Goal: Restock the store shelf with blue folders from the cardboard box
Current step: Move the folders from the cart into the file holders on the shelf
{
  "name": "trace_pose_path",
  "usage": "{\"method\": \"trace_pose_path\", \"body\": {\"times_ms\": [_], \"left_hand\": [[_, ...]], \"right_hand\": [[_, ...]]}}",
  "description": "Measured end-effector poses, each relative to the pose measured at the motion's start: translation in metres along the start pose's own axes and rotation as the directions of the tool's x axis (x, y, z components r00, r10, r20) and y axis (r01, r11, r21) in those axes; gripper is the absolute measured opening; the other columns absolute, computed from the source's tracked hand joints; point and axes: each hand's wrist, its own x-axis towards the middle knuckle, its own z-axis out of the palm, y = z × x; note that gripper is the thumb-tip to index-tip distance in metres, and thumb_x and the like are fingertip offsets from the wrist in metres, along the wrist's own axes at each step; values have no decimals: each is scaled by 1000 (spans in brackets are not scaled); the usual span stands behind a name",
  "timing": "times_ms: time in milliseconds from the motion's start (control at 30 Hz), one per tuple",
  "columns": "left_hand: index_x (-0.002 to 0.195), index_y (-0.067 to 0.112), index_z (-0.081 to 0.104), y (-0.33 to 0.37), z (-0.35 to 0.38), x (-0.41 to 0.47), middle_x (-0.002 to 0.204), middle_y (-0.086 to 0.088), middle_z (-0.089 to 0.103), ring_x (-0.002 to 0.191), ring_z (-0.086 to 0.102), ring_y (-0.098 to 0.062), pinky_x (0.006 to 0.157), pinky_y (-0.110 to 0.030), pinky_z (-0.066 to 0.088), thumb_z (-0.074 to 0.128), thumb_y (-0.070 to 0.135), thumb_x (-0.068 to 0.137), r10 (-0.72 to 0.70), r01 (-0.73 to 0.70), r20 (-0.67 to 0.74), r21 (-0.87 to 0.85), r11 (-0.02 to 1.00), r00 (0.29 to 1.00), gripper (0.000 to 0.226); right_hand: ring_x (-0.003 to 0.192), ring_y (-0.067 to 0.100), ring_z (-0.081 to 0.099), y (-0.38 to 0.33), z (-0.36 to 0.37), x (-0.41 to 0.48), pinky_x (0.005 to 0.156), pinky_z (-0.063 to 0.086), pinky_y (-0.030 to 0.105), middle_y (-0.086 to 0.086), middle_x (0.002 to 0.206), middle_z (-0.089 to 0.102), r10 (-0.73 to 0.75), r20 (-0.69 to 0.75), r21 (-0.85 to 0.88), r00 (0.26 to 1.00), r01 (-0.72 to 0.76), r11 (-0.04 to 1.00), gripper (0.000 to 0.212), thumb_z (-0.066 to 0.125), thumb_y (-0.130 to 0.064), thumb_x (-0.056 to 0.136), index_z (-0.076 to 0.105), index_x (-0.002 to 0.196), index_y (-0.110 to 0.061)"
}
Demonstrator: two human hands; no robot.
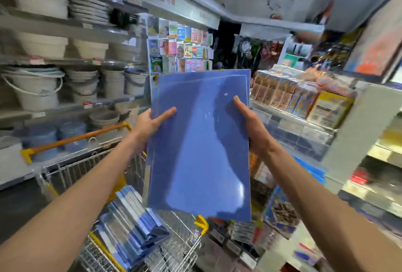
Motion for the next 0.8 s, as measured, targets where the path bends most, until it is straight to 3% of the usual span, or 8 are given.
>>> {"method": "trace_pose_path", "body": {"times_ms": [100,167,267,433,567,633,700,800], "left_hand": [[91,16,72,14,44,-3,85,2,74,74,65,-13,69,-31,52,88,44,74,89,-89,5,-62,994,996,36],[98,14,74,24,74,-8,93,-2,78,78,70,-16,73,-34,58,84,28,81,126,-121,27,-141,983,992,24],[104,14,73,49,127,-17,81,6,77,70,71,-10,66,-30,60,82,23,85,167,-152,75,-178,972,983,23],[116,10,74,92,221,-41,107,-9,77,97,74,-29,81,-44,61,87,29,78,228,-186,177,-225,956,957,44],[113,11,74,122,304,-69,104,-6,78,92,76,-23,73,-36,61,86,26,79,275,-224,200,-244,944,940,39],[113,11,74,135,355,-88,104,-5,78,91,76,-21,73,-34,62,86,26,79,317,-258,216,-259,931,924,39],[113,8,74,148,398,-107,103,-5,78,87,76,-18,68,-32,61,85,26,81,333,-275,230,-252,928,914,39],[109,7,75,165,471,-135,101,-6,78,84,75,-17,68,-33,60,87,29,79,374,-320,231,-241,916,898,40]], "right_hand": [[85,21,73,-27,-28,-24,76,61,34,6,107,74,-22,-61,26,998,24,999,39,50,-47,100,71,116,-18],[93,21,72,-41,-46,-39,86,59,37,5,115,73,-39,-100,46,994,44,998,39,49,-46,101,70,119,-19],[99,14,71,-70,-81,-66,100,53,38,-1,115,74,-95,-183,33,978,103,994,35,49,-43,102,71,116,-21],[101,20,72,-114,-156,-129,82,59,34,3,119,73,-147,-293,-4,945,153,988,39,50,-48,100,70,121,-21],[104,23,72,-130,-223,-191,87,59,35,5,116,73,-167,-317,-41,934,163,986,33,58,-37,98,70,120,-17],[98,22,73,-138,-263,-227,79,59,32,5,111,75,-198,-341,-117,919,167,979,27,61,-29,96,70,119,-17],[103,28,71,-143,-297,-256,87,59,40,9,116,73,-213,-358,-155,909,167,974,32,64,-26,95,67,124,-13],[108,34,69,-160,-353,-300,93,56,46,14,119,72,-329,-460,-244,825,239,940,40,69,-25,92,65,127,-6]]}}
